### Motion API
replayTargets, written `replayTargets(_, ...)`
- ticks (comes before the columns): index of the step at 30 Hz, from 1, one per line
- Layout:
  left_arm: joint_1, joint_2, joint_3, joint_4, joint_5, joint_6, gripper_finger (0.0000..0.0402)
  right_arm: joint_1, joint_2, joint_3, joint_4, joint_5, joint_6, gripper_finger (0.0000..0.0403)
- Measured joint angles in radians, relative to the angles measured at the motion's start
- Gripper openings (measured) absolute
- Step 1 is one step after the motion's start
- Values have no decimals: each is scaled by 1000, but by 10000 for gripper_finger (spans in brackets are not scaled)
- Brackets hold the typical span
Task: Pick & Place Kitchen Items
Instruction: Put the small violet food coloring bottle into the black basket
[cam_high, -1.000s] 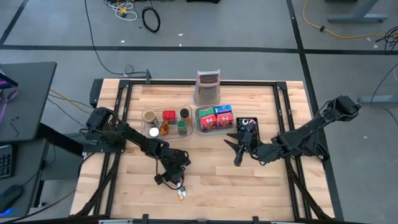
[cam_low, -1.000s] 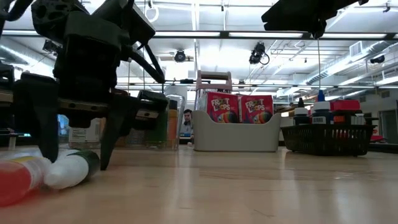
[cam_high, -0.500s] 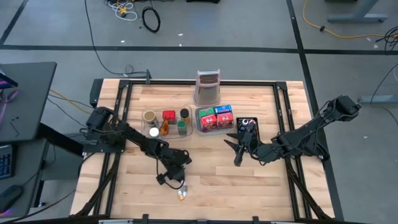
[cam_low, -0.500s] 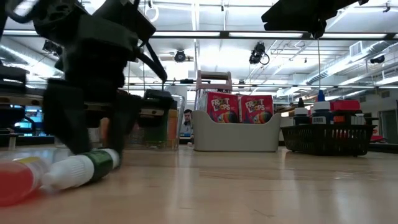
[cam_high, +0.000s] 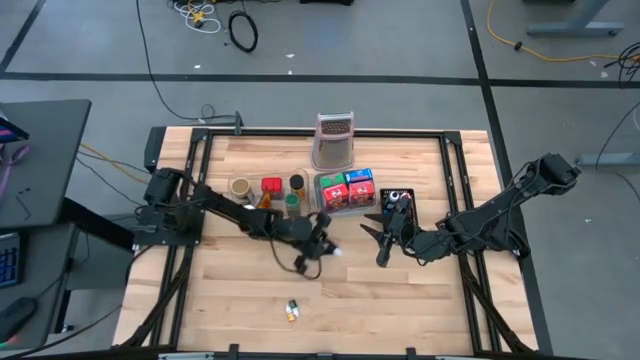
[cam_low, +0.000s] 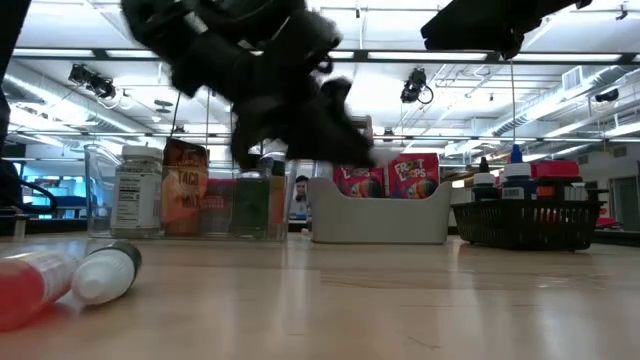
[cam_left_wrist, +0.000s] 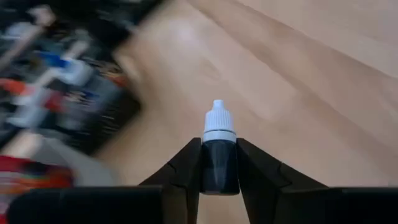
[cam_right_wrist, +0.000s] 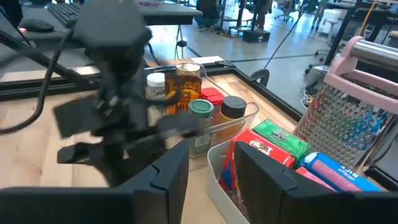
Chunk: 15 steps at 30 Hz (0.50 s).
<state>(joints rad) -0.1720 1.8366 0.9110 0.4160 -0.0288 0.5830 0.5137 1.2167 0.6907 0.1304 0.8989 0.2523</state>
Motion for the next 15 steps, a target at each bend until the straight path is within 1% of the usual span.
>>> replayTargets(3, 16, 0, 67, 2, -6, -27, 98, 11, -1, 0, -36, -15, 0, 137)
replayTargets(6, 24, 0, 111, 0, -19, -52, 97, 31, -1, 0, -99, -72, 9, 137)
replayTargets(9, 29, -1, 139, 0, -35, -40, 94, 44, -1, 0, -170, -112, 11, 137)
replayTargets(12, 29, -2, 159, 0, -40, -26, 94, 44, -1, 0, -201, -99, -46, 137)
replayTargets(15, 29, -2, 171, 1, -45, -28, 98, 44, 6, 1, -193, -87, -103, 137)
